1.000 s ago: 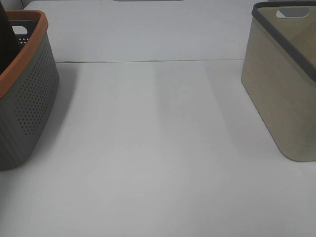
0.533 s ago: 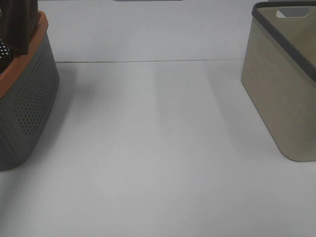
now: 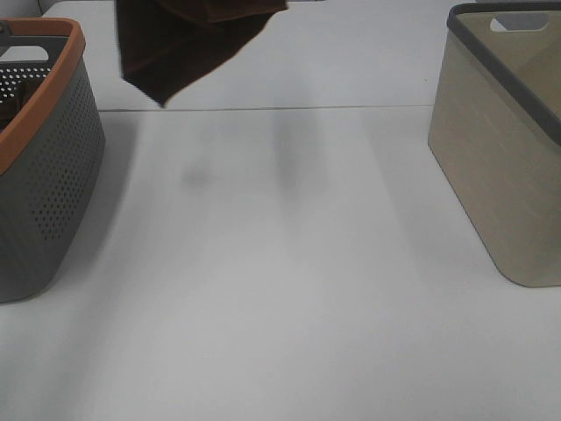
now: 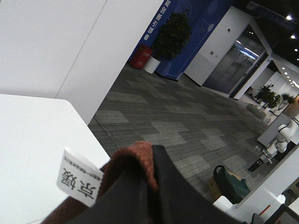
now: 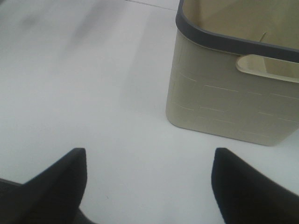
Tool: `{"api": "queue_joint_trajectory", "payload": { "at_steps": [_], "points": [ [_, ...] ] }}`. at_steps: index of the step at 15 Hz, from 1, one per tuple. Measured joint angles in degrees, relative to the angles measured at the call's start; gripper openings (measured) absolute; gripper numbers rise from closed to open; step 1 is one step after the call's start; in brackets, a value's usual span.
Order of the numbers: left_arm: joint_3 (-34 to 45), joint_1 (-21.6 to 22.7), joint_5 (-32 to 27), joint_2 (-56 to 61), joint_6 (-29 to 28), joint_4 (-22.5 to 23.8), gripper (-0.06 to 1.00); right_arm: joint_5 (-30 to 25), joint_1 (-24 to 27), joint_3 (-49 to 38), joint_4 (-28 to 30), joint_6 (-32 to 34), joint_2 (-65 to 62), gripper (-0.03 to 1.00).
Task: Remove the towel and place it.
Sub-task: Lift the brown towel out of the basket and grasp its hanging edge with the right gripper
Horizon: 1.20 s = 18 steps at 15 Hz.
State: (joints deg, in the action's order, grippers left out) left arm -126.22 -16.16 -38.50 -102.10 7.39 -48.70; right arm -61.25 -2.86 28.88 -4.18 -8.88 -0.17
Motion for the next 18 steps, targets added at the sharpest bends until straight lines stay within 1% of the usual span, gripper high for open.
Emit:
{"api": "queue_joint_trajectory", "payload": {
  "at_steps": [1,2,3,4,5,6,8,11,14,16,17,18],
  "points": [
    [0.0,-1.1,0.9,-0.4,0.0,1.5,0.0,0.2,0.0,0.2,-0.5,0.0,1.1,0.71],
    [0.0,-1.8,1.0,-1.0,0.0,2.5,0.0,2.2,0.0,0.6,-1.5,0.0,2.9,0.71],
    [0.0,-2.1,1.0,-1.6,-0.2,2.5,0.0,5.7,0.0,1.0,-4.0,-0.5,5.1,0.71],
    [0.0,-2.5,1.2,-2.3,-0.7,2.6,0.0,10.5,0.0,1.1,-7.4,-2.3,7.3,0.71],
    [0.0,-2.8,1.3,-2.6,-0.8,2.6,0.0,12.7,0.0,1.1,-9.2,-3.8,8.5,0.71],
    [0.0,-3.4,1.7,-3.3,-1.0,2.9,0.0,16.1,-0.2,1.1,-12.3,-6.8,10.8,0.7],
    [0.0,-5.3,2.4,-4.3,-1.3,2.9,0.0,22.2,-2.2,1.1,-18.7,-12.9,16.9,0.69],
    [0.0,-7.3,2.5,-5.0,-1.3,3.3,0.0,30.0,-5.7,1.1,-23.0,-21.6,28.4,0.69],
    [0.0,-7.4,3.3,-5.2,-1.3,5.7,0.0,40.7,-11.0,2.6,-26.9,-31.5,40.3,0.67],
    [0.0,-7.4,4.2,-5.2,-1.3,6.0,0.0,45.8,-15.8,6.1,-27.4,-34.7,48.2,0.63],
    [0.0,-7.4,4.2,-5.2,-1.3,6.0,0.0,48.2,-18.9,8.3,-27.3,-35.3,52.8,0.61],
    [0.0,-7.4,4.4,-5.2,-1.3,6.0,0.0,50.5,-22.1,10.3,-25.9,-35.8,56.8,0.59]
  ]
}}
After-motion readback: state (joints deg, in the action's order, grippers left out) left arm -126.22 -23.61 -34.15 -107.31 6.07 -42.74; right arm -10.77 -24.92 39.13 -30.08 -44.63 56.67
